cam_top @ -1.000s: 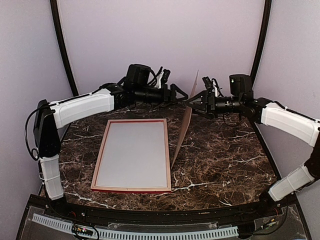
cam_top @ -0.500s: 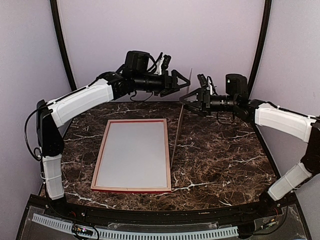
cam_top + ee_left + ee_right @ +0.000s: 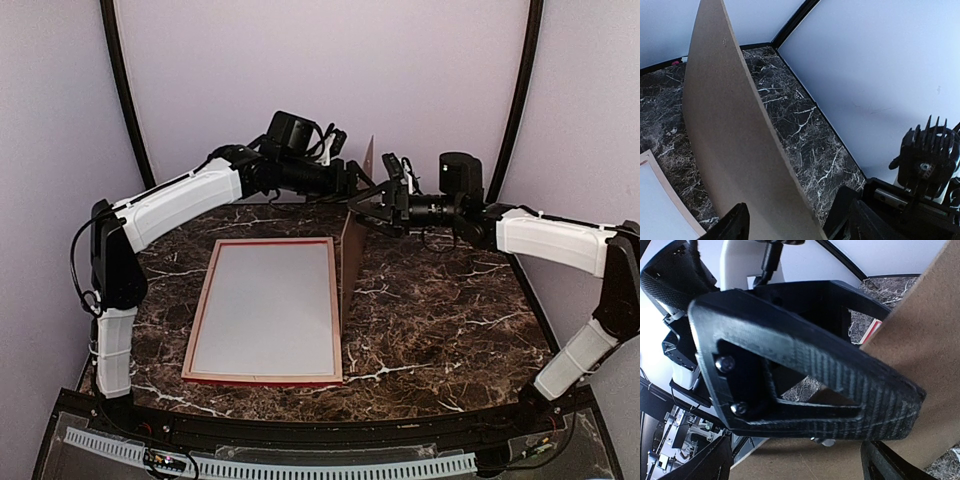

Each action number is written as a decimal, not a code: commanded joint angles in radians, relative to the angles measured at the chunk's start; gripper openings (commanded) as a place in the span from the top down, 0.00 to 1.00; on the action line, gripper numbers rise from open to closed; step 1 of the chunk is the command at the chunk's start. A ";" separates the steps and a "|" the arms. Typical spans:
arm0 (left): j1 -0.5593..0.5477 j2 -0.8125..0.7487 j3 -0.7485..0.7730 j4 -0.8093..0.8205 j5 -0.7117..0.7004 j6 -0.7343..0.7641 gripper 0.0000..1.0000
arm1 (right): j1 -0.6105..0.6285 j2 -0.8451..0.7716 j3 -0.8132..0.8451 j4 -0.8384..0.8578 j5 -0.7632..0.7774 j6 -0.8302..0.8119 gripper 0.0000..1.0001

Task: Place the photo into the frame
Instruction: Pass from the right arm to the left

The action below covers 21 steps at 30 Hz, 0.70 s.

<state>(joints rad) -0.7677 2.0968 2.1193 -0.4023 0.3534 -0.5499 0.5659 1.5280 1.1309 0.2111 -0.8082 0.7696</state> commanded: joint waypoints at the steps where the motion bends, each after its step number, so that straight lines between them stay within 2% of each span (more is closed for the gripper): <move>1: 0.004 -0.015 0.047 -0.062 -0.042 0.041 0.32 | 0.017 0.020 -0.002 0.059 -0.013 0.013 0.10; 9: 0.011 -0.015 0.067 -0.128 -0.092 0.081 0.50 | 0.019 0.019 -0.001 0.044 -0.006 0.007 0.10; 21: 0.031 -0.015 0.060 -0.177 -0.115 0.103 0.71 | 0.012 0.003 0.000 -0.068 0.042 -0.060 0.11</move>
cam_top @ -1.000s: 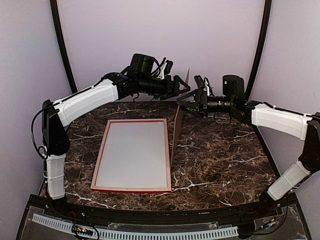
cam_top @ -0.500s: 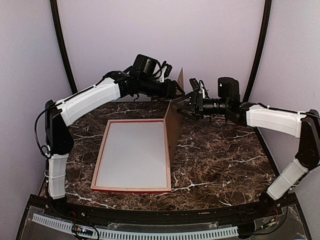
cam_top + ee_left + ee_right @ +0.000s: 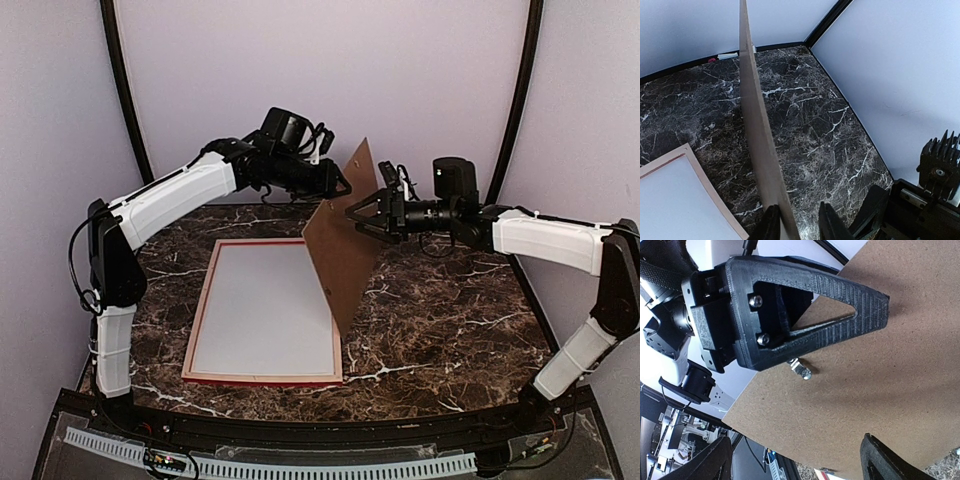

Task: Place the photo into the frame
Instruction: Pass from the right arm to the left

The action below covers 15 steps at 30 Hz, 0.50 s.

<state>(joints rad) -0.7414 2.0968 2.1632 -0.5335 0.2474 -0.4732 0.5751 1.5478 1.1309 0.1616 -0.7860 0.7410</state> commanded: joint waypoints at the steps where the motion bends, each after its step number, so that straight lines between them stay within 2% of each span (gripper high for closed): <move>1: 0.006 -0.015 0.014 -0.047 -0.011 0.027 0.73 | 0.000 -0.018 -0.002 -0.023 0.021 -0.036 0.11; 15: 0.044 -0.027 -0.047 -0.021 0.040 -0.009 0.99 | -0.066 -0.090 -0.056 -0.098 0.046 -0.083 0.11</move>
<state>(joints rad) -0.7147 2.0979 2.1433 -0.5842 0.2440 -0.4690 0.5331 1.5108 1.0954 0.0811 -0.7574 0.6907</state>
